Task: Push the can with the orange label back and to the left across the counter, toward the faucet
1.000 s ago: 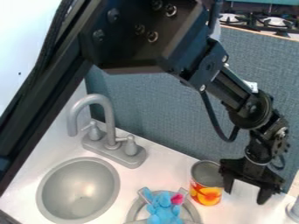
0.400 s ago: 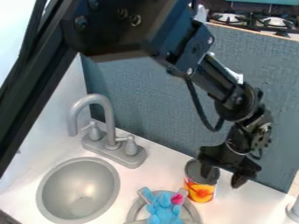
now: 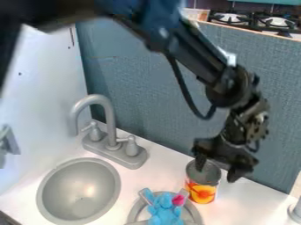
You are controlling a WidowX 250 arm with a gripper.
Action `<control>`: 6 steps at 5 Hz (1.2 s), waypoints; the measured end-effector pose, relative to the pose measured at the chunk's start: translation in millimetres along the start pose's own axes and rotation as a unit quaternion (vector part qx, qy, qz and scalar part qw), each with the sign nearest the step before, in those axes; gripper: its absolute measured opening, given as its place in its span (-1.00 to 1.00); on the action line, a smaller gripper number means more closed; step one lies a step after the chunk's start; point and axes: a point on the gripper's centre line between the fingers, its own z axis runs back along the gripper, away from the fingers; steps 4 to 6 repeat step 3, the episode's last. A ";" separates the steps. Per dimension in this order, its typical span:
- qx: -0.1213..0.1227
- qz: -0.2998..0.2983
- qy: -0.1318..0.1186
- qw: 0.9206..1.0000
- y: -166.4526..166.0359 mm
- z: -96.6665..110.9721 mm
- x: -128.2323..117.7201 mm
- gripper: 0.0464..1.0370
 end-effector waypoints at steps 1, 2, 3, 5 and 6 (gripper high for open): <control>-0.023 -0.002 -0.018 1.000 11.4 38.7 -20.6 0.93; -0.034 -0.032 0.018 0.999 19.9 57.6 -45.1 0.93; -0.042 -0.056 0.065 0.995 28.9 63.3 -73.2 0.93; -0.042 -0.056 0.065 0.995 28.9 63.3 -73.2 0.93; -0.042 -0.056 0.065 0.995 28.9 63.3 -73.2 0.93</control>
